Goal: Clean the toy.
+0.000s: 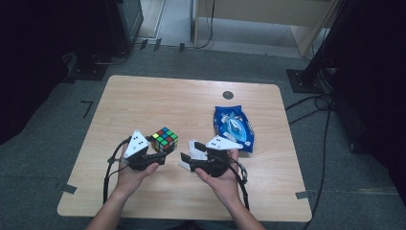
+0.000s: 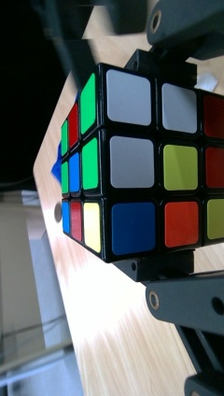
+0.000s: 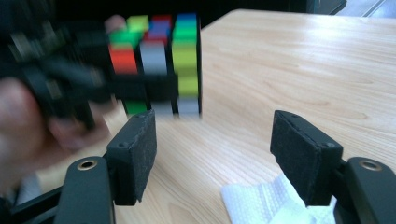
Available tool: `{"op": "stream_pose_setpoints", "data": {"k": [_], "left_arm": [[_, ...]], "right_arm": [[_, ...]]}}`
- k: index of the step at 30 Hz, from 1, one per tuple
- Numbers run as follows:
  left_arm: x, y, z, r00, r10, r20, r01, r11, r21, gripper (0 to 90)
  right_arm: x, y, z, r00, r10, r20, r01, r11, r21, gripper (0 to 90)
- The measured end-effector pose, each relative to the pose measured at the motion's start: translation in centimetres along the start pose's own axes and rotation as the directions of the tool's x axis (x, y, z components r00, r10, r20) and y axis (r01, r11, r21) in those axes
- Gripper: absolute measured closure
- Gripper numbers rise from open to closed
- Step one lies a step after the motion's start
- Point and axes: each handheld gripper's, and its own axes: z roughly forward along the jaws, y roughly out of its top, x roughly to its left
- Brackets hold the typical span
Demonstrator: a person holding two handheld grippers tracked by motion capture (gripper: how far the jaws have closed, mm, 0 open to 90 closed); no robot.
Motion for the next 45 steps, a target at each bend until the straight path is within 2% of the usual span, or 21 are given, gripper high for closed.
{"op": "stream_pose_setpoints", "data": {"k": [6, 10, 15, 19, 26, 30, 38, 41, 45], "left_arm": [[-0.8, 0.2, 0.2, 0.9998, -0.019, 0.005, 0.019, 0.9998, -0.006, 33.9], [-1.4, 0.4, 0.4, 0.9989, -0.04, 0.023, 0.04, 0.9992, -0.008, 33.9], [-2.0, 0.4, 0.6, 0.9974, -0.064, 0.034, 0.064, 0.9979, -0.009, 33.9], [-2.4, 0.4, 0.8, 0.9946, -0.092, 0.047, 0.093, 0.9957, -0.009, 33.9], [-2.6, 0.3, 0.9, 0.9942, -0.097, 0.046, 0.098, 0.9952, -0.007, 33.9], [-2.7, 0.2, 1.0, 0.9921, -0.113, 0.054, 0.114, 0.9935, -0.003, 33.9], [-2.8, 0.1, 1.1, 0.9916, -0.115, 0.06, 0.115, 0.9933, -0.004, 33.9], [-2.6, 0.1, 1.2, 0.989, -0.124, 0.08, 0.124, 0.9923, 0.006, 33.7], [-2.3, 0.2, 1.0, 0.9863, -0.126, 0.106, 0.128, 0.9918, -0.005, 32.6]], "right_arm": [[1.8, -1.2, 2.0, 0.9972, -0.07, -0.028, 0.07, 0.998, 0.006, 31.5], [2.6, -1.5, 2.6, 0.9967, -0.08, -0.015, 0.08, 0.997, -0.021, 29.3], [2.8, -1.5, 2.7, 0.9975, -0.07, -0.007, 0.069, 0.996, -0.06, 31.1], [2.8, -1.5, 2.8, 0.9977, -0.066, 0.016, 0.067, 0.995, -0.079, 33.6], [3.0, -1.7, 2.9, 0.9968, -0.068, 0.043, 0.072, 0.992, -0.105, 34.4], [3.0, -1.7, 3.0, 0.9953, -0.08, 0.054, 0.085, 0.991, -0.104, 34.1], [3.1, -1.8, 2.9, 0.9936, -0.088, 0.071, 0.095, 0.99, -0.107, 34.6], [3.1, -1.8, 2.9, 0.9908, -0.106, 0.084, 0.113, 0.99, -0.09, 34.8], [3.3, -1.7, 2.8, 0.9857, -0.136, 0.1, 0.143, 0.987, -0.071, 34.9]]}}
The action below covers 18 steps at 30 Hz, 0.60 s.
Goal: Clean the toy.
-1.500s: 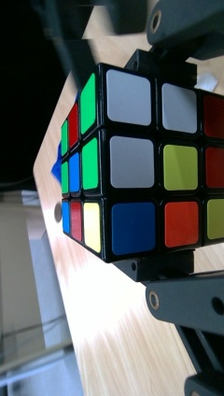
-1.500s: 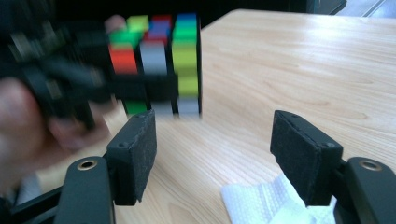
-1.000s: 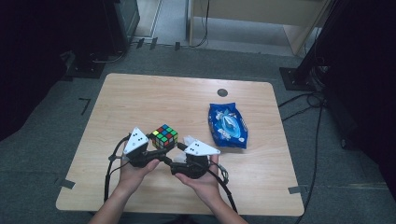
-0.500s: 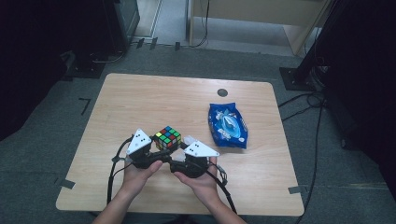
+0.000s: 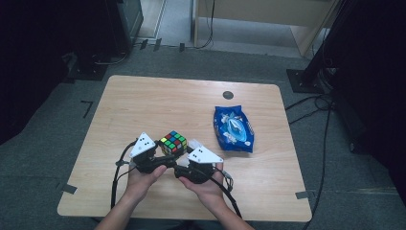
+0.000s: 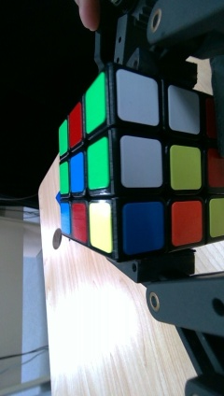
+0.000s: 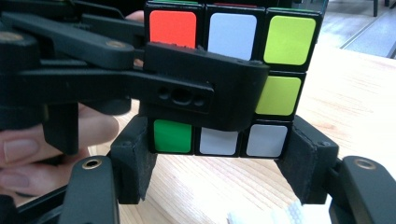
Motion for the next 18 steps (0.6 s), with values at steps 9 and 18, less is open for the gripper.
{"op": "stream_pose_setpoints", "data": {"k": [9, 18], "left_arm": [[1.2, 1.3, -2.2, 0.9976, 0.005, 0.069, 0.002, 0.9943, -0.106, 29.1], [2.9, 1.0, -3.2, 0.9907, 0.135, -0.011, -0.136, 0.9857, -0.1, 11.4]], "right_arm": [[-1.1, -0.2, -0.4, 0.9999, -0.01, 0.009, 0.01, 0.999, 0.046, 35.2], [-4.4, 0.6, -1.4, 0.9974, 0.07, 0.02, -0.071, 0.993, 0.099, 35.2]]}}
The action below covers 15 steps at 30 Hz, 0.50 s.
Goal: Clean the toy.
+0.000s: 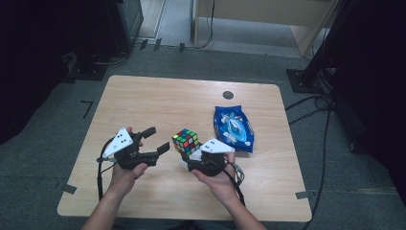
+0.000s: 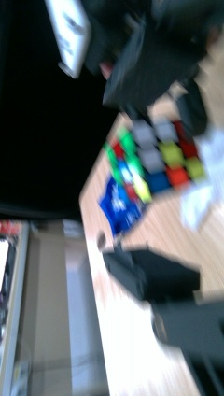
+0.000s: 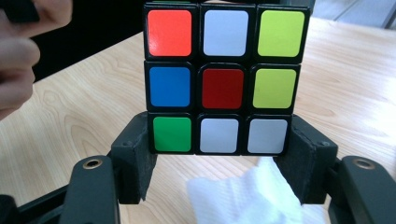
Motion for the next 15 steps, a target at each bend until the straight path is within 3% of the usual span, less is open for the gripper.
{"op": "stream_pose_setpoints", "data": {"k": [2, 4, 6, 9, 15], "left_arm": [[0.0, -0.6, 0.3, 0.9958, 0.084, -0.037, -0.082, 0.9955, 0.047, 13.3], [-0.4, -1.3, 0.9, 0.9873, 0.153, -0.044, -0.148, 0.9848, 0.09, 13.3], [-1.2, -1.7, 1.5, 0.9722, 0.228, -0.054, -0.22, 0.9681, 0.119, 13.3], [-2.6, -2.3, 2.2, 0.9365, 0.346, -0.059, -0.333, 0.9294, 0.159, 13.3], [-4.1, -3.3, 3.1, 0.858, 0.507, -0.081, -0.477, 0.845, 0.242, 13.3]], "right_arm": [[-0.8, 0.5, -0.6, 0.9999, 0.012, 0.003, -0.012, 1.0, 0.006, 35.2], [-1.3, 1.0, -1.2, 0.9996, 0.029, -0.006, -0.029, 0.999, 0.018, 35.2], [-1.6, 1.5, -1.7, 0.9993, 0.032, -0.018, -0.032, 0.999, 0.037, 35.2], [-1.6, 2.1, -2.1, 0.9981, 0.048, -0.038, -0.045, 0.997, 0.067, 35.2], [-0.7, 2.6, -2.0, 0.9929, 0.07, -0.096, -0.056, 0.989, 0.136, 35.2]]}}
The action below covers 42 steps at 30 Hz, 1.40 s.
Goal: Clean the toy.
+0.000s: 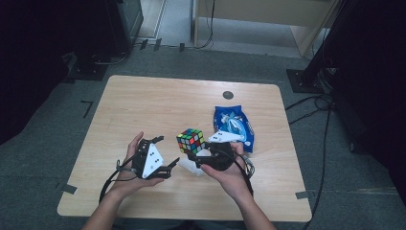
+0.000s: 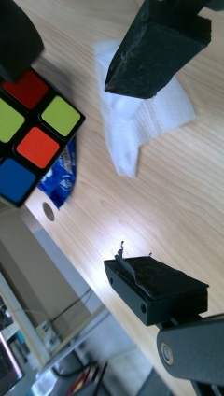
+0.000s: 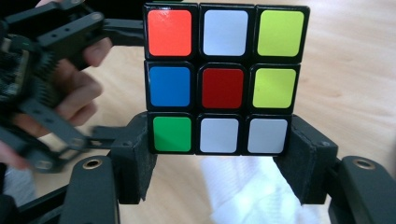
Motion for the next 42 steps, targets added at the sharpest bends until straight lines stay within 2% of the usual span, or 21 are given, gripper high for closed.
{"op": "stream_pose_setpoints", "data": {"k": [4, 8, 13, 15, 17, 19, 21, 24, 26, 28, 29, 30, 32, 33, 35, 36, 38, 39, 40, 42], "left_arm": [[-0.8, 0.2, 0.1, 0.9971, 0.074, -0.014, -0.074, 0.9972, 0.011, 13.3], [-1.8, 0.6, 0.1, 0.9896, 0.142, -0.022, -0.142, 0.9898, 0.009, 13.4], [-2.4, 0.9, 0.2, 0.988, 0.154, -0.013, -0.154, 0.9881, -0.002, 16.7], [-2.7, 0.9, 0.4, 0.9862, 0.163, -0.028, -0.163, 0.9866, -0.004, 23.2], [-2.8, 0.8, 0.3, 0.9848, 0.171, -0.031, -0.171, 0.9852, -0.011, 33.4], [-2.6, 0.8, 0.2, 0.9901, 0.139, -0.018, -0.14, 0.9899, -0.023, 34.1], [-2.2, 0.8, 0.1, 0.9936, 0.112, -0.014, -0.112, 0.9931, -0.033, 34.1], [-1.5, 0.5, 0.0, 0.9968, 0.076, -0.025, -0.076, 0.9967, -0.027, 34.2], [-0.9, 0.2, -0.1, 0.999, 0.038, -0.025, -0.039, 0.9989, -0.027, 34.2], [-0.2, 0.1, -0.2, 0.9995, 0.001, -0.032, -0.002, 0.9998, -0.018, 34.2], [0.1, 0.0, -0.2, 0.9994, -0.017, -0.031, 0.017, 0.9998, -0.014, 34.2], [0.4, -0.1, -0.3, 0.9989, -0.032, -0.035, 0.032, 0.9995, -0.008, 34.2], [1.0, -0.3, -0.3, 0.997, -0.067, -0.039, 0.067, 0.9978, -0.001, 34.2], [1.2, -0.4, -0.4, 0.9953, -0.088, -0.04, 0.088, 0.9961, -0.005, 34.2], [1.7, -0.4, -0.5, 0.991, -0.129, -0.037, 0.128, 0.9916, -0.016, 34.2], [1.9, -0.4, -0.6, 0.9888, -0.145, -0.034, 0.145, 0.9893, -0.019, 34.2], [2.1, -0.4, -0.6, 0.9858, -0.166, -0.025, 0.165, 0.9858, -0.029, 34.2], [2.1, -0.4, -0.7, 0.9849, -0.172, -0.018, 0.172, 0.9846, -0.032, 34.2], [2.1, -0.4, -0.7, 0.9843, -0.176, -0.012, 0.176, 0.9838, -0.034, 34.2], [2.1, -0.4, -0.7, 0.9838, -0.179, 0.002, 0.179, 0.9832, -0.036, 34.2]], "right_arm": [[0.7, 0.1, 0.4, 0.9994, -0.003, -0.035, 0.005, 0.999, 0.048, 35.1], [1.1, -0.1, 0.9, 0.9987, -0.01, -0.051, 0.014, 0.997, 0.08, 35.2], [1.3, -0.3, 1.4, 0.9978, -0.001, -0.067, 0.008, 0.993, 0.115, 35.2], [1.4, -0.4, 1.6, 0.9964, -0.003, -0.084, 0.014, 0.992, 0.127, 35.1], [1.4, -0.4, 1.7, 0.9949, -0.003, -0.101, 0.016, 0.991, 0.132, 35.0], [1.1, -0.4, 1.7, 0.9931, 0.012, -0.116, 0.002, 0.993, 0.117, 34.8], [0.6, -0.3, 1.5, 0.987, 0.03, -0.158, -0.015, 0.995, 0.097, 34.4], [-0.1, -0.1, 0.8, 0.9764, 0.028, -0.214, -0.02, 0.999, 0.041, 34.8], [-0.7, 0.0, 0.1, 0.9733, 0.039, -0.226, -0.04, 0.999, 0.003, 35.6], [-1.4, -0.1, -0.2, 0.98, 0.023, -0.198, -0.027, 1.0, -0.015, 37.0], [-1.7, -0.3, 0.0, 0.9867, 0.002, -0.163, -0.004, 1.0, -0.013, 38.1], [-2.0, -0.7, 0.3, 0.992, -0.02, -0.124, 0.02, 1.0, -0.002, 39.1], [-2.6, -1.6, 1.3, 0.9953, -0.032, -0.092, 0.036, 0.999, 0.04, 39.3], [-2.9, -2.1, 1.9, 0.9971, -0.051, -0.056, 0.054, 0.997, 0.06, 40.1], [-3.2, -3.1, 3.3, 0.9942, -0.102, 0.032, 0.098, 0.989, 0.109, 41.0], [-3.3, -3.5, 3.9, 0.9914, -0.112, 0.067, 0.102, 0.985, 0.139, 41.0], [-3.5, -4.4, 5.0, 0.9855, -0.139, 0.097, 0.12, 0.975, 0.186, 40.4], [-3.4, -4.7, 5.4, 0.9784, -0.164, 0.127, 0.136, 0.97, 0.204, 40.6], [-3.4, -4.9, 5.6, 0.9751, -0.169, 0.143, 0.136, 0.966, 0.218, 41.2], [-3.5, -5.2, 6.0, 0.9743, -0.167, 0.151, 0.131, 0.966, 0.222, 43.9]]}}
